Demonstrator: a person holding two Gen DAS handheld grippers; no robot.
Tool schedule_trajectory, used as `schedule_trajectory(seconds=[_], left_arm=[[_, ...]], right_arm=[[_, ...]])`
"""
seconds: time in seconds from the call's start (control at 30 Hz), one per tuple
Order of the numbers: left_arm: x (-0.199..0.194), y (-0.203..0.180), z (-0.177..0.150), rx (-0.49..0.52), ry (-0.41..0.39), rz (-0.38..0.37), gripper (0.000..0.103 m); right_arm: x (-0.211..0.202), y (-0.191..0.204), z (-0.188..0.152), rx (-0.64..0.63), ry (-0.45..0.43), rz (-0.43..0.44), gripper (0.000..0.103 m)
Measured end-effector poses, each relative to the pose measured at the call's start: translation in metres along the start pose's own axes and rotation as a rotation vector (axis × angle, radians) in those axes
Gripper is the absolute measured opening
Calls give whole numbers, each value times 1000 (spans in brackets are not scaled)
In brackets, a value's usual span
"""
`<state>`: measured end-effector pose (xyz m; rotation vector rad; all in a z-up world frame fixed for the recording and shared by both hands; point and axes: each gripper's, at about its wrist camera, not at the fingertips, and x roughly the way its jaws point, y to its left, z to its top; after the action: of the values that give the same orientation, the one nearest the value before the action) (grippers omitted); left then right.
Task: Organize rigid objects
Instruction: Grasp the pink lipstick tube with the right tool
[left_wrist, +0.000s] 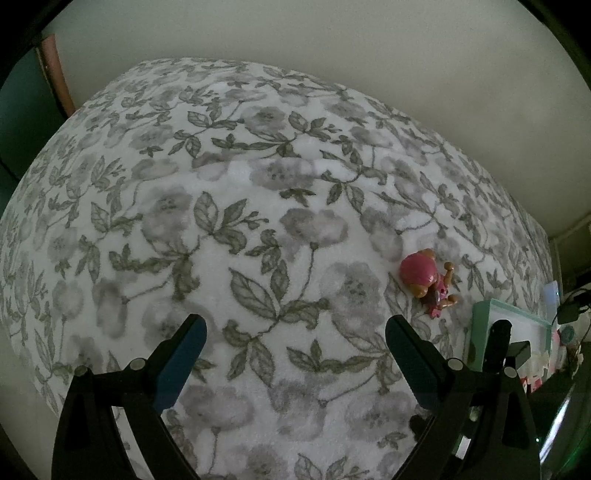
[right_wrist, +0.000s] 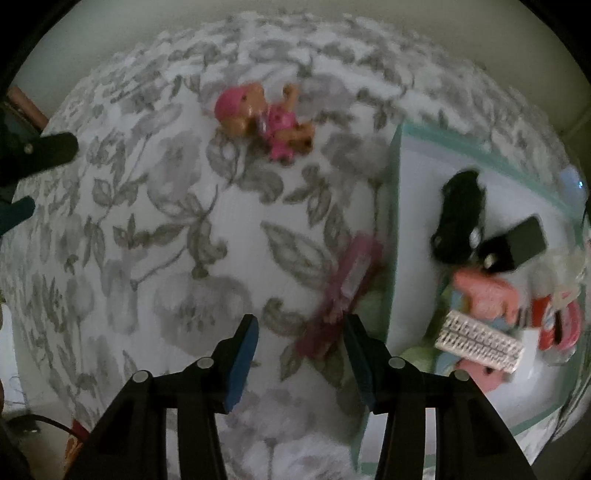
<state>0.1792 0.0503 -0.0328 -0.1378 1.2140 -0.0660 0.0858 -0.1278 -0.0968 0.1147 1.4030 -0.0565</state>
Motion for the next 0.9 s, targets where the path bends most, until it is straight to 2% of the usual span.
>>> schedule_trajectory(seconds=[0.1,0.23,0.4,0.57,0.73,0.9], left_arm=[[0,0,0,-1,2,-3,98],[3,0,0,-3,8,0,98],[11,-5,-2,13,27,1,97],[22,-14,-4,31,51,-18,98],[28,-30,-4,51,48,-38,98],[38,-48,-2,56,58,-80,98]], right_arm=[[7,1,-5,9,10,21,51],[4,-3,0,34,-39,79,52],[5,-8,7,35,-99,68,48],[4,-9,17,5,-139,17,28],[3,-7,18,-23,-150,1,22],[5,-15,23,-9,-168,16,21]])
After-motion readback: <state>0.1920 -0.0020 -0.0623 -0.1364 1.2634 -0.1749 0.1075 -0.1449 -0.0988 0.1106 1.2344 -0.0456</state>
